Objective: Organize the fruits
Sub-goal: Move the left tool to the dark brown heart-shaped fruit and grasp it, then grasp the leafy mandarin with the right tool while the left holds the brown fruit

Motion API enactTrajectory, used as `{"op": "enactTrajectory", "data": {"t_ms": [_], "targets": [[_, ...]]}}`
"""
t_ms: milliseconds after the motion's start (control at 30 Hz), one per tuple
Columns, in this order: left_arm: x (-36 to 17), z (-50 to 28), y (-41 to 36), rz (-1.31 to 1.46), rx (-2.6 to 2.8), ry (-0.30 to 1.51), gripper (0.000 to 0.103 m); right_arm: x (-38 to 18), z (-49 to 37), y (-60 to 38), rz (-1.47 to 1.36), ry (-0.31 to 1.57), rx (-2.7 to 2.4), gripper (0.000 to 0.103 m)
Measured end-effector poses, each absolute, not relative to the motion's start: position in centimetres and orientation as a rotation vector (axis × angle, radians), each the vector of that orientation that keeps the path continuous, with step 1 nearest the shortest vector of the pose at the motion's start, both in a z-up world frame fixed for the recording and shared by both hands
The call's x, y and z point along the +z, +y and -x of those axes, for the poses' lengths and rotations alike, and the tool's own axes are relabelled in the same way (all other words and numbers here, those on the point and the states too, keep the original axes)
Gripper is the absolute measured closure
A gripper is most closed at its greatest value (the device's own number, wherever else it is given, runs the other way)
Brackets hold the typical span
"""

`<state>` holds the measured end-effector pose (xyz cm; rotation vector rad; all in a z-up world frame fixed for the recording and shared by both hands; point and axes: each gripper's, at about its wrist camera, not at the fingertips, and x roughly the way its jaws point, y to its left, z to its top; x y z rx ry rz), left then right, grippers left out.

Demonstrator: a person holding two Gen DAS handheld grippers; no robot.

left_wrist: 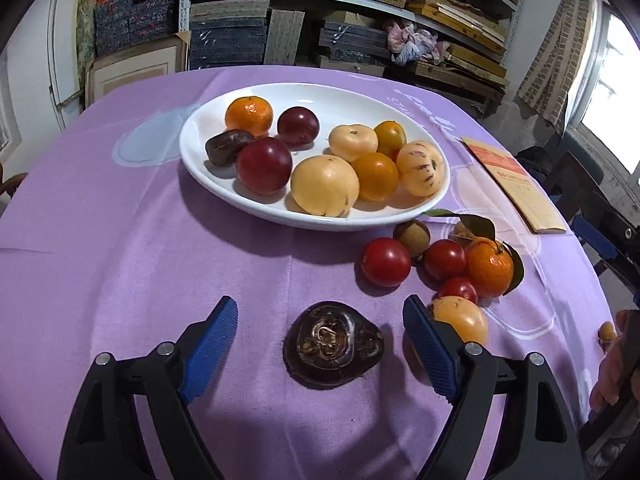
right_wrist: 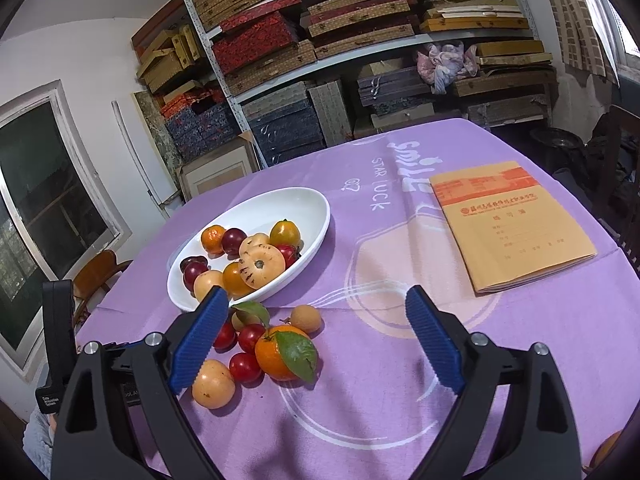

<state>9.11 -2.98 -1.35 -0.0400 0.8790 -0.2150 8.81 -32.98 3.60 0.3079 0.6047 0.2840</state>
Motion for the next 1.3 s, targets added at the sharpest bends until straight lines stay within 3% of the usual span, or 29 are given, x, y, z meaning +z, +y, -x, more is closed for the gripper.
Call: {"op": "enactTrajectory", "data": {"t_ms": [367, 900, 1133, 1300], "targets": [[-2.4, -8.1, -3.3, -0.051, -0.197, 0.881, 0.019, 3.4, -9.0, -32.9, -0.312, 0.614, 0.288, 0.014], [-2.5, -8.0, -3.8, -0.054, -0.247, 0.884, 0.053, 3.2, -9.0, -32.7, -0.308, 0.619, 0.286, 0.014], [-1.9, -7.9, -2.9, -0.053, -0.226, 0.861, 0.053, 3.0, -9.1, -32.4, -0.279, 0.636, 0.298, 0.014], [-0.6, -7.9, 0.8, -0.035, -0.094, 0.799, 0.053, 2.6, -8.8, -29.3, -0.095, 0.678, 0.322, 0.014]]}}
